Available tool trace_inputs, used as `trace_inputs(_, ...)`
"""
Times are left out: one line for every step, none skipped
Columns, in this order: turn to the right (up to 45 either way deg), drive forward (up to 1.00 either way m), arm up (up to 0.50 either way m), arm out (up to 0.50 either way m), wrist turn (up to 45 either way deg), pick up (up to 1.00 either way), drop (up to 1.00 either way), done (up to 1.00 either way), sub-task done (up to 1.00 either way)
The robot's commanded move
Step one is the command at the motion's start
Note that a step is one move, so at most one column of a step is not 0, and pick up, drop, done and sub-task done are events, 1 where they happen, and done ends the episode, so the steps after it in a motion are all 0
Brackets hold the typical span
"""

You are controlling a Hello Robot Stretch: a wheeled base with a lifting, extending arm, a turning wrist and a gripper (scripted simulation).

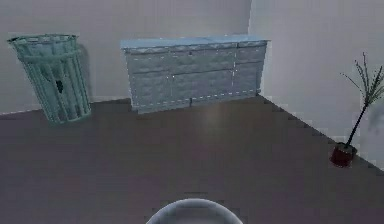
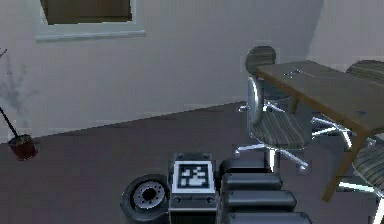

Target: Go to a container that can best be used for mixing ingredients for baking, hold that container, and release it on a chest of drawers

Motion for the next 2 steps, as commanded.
trace_inputs(-3.0, 0.0, 0.0, 0.0, 0.0, 0.0, 0.0, 0.0, 0.0)
trace_inputs(0.0, 0.6, 0.0, 0.0, 0.0, 0.0, 0.0, 0.0, 0.0)
